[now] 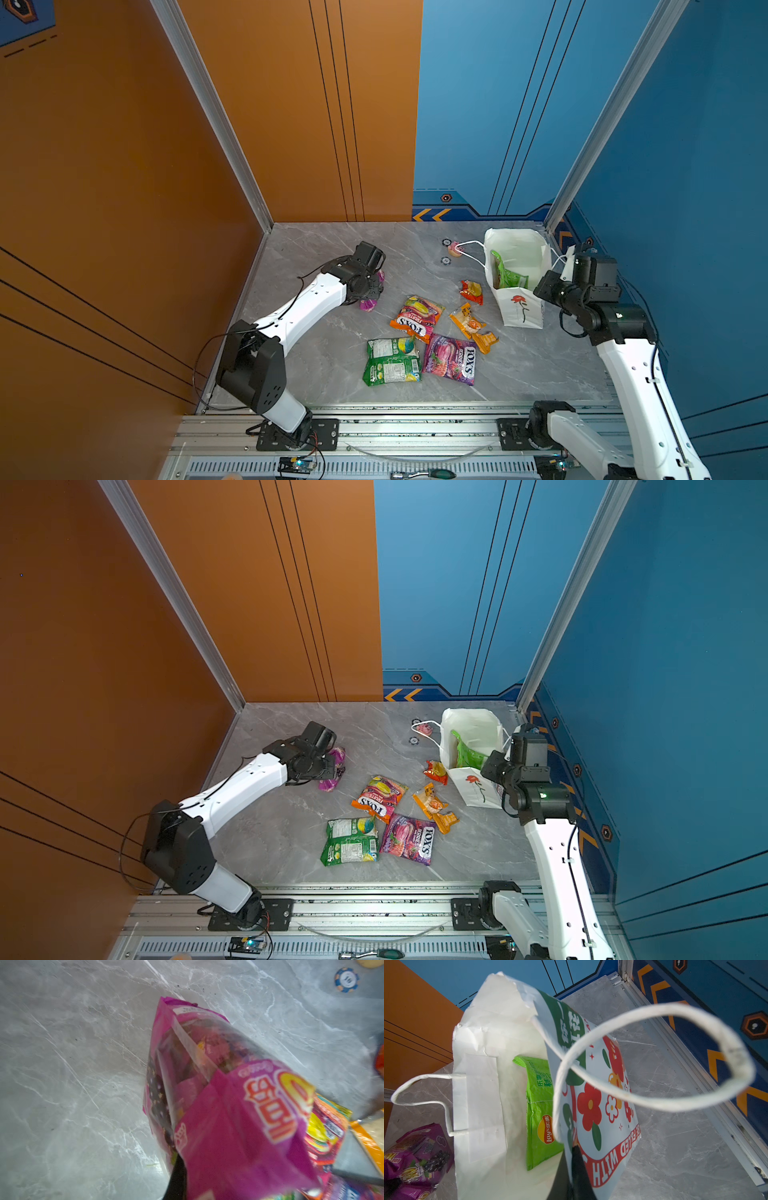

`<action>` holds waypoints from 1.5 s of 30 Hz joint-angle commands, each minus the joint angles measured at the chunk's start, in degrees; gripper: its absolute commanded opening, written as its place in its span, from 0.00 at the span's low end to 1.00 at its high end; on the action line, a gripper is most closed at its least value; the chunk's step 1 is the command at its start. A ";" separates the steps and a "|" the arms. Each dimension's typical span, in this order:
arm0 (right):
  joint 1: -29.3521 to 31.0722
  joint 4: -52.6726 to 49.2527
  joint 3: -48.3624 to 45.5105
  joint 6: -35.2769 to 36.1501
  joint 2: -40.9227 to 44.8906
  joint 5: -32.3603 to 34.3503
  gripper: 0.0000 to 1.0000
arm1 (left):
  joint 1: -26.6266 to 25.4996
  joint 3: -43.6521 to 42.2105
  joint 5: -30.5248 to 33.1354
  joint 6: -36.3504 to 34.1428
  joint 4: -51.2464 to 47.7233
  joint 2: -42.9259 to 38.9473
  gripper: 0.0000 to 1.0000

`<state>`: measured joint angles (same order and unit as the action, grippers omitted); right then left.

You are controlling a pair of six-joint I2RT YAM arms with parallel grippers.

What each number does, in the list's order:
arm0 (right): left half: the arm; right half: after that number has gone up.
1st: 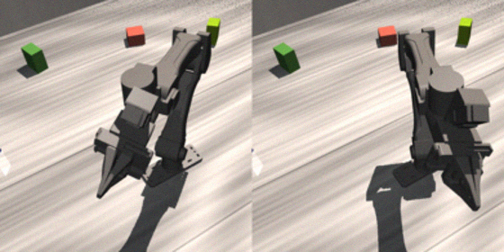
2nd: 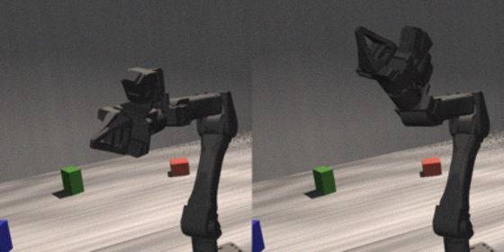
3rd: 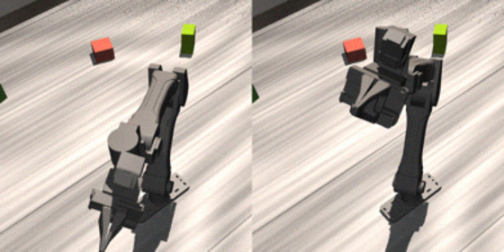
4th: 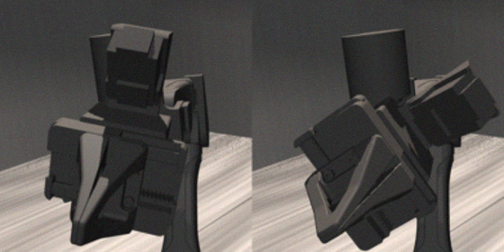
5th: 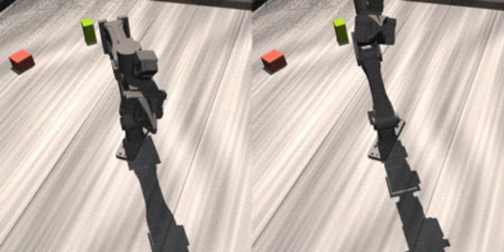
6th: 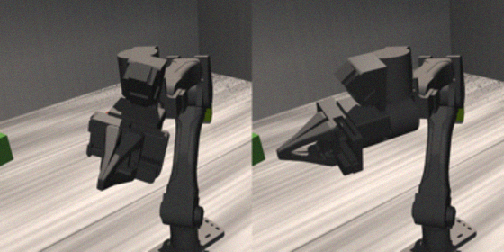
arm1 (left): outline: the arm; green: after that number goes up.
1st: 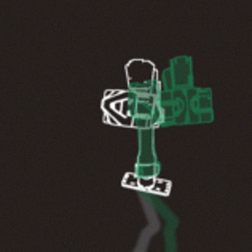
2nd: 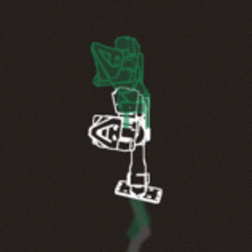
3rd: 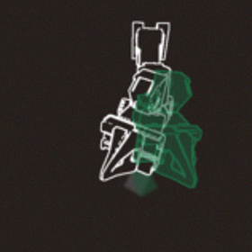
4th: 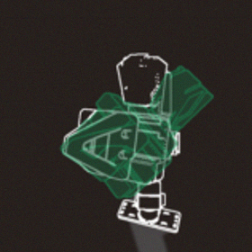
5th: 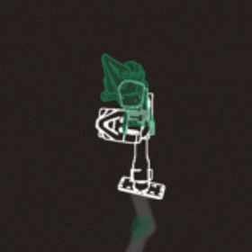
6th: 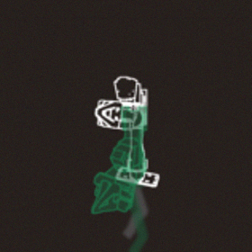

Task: Place the snacks into the paper bag
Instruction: 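Lift the purple candy bag with the left gripper toward the paper bag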

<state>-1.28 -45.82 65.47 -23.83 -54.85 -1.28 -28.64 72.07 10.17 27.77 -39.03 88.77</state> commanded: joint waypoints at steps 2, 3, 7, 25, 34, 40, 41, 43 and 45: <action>0.31 0.38 -0.66 0.10 0.74 0.14 0.00 | 1.05 -3.35 -5.36 6.73 10.01 -6.63 0.00; 0.38 0.31 -0.65 0.10 0.69 0.09 0.00 | 1.34 -3.93 -5.46 7.89 10.98 -7.40 0.00; 0.66 0.38 -0.48 0.26 0.62 -0.26 0.00 | 3.20 -7.05 -10.08 13.88 16.49 -10.11 0.00; 3.04 0.52 1.21 0.81 -1.22 -0.93 0.00 | -1.54 -1.14 -16.76 26.40 32.77 -13.08 0.00; 2.95 -1.11 4.30 0.30 -2.89 -0.49 0.00 | -7.89 11.07 -18.38 22.62 35.74 -10.91 0.00; 2.95 -1.37 6.11 0.10 -3.67 -1.11 0.00 | -12.21 18.78 -22.14 21.67 36.21 -7.23 0.00; 2.95 -1.27 6.41 -0.03 -3.90 -1.67 0.00 | -12.94 20.11 -23.00 21.63 35.92 -6.51 0.00; 2.95 -1.08 6.64 -0.39 -4.29 -2.85 0.00 | -14.56 22.11 -23.87 21.41 35.94 -5.41 0.00; 2.95 -0.59 6.64 -0.69 -4.55 -3.74 0.00 | -16.20 23.71 -24.42 20.87 36.03 -4.47 0.00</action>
<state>1.41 -47.00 70.15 -23.90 -59.09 -2.94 -42.98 91.46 -11.03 50.78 -9.21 84.09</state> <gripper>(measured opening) 0.046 0.046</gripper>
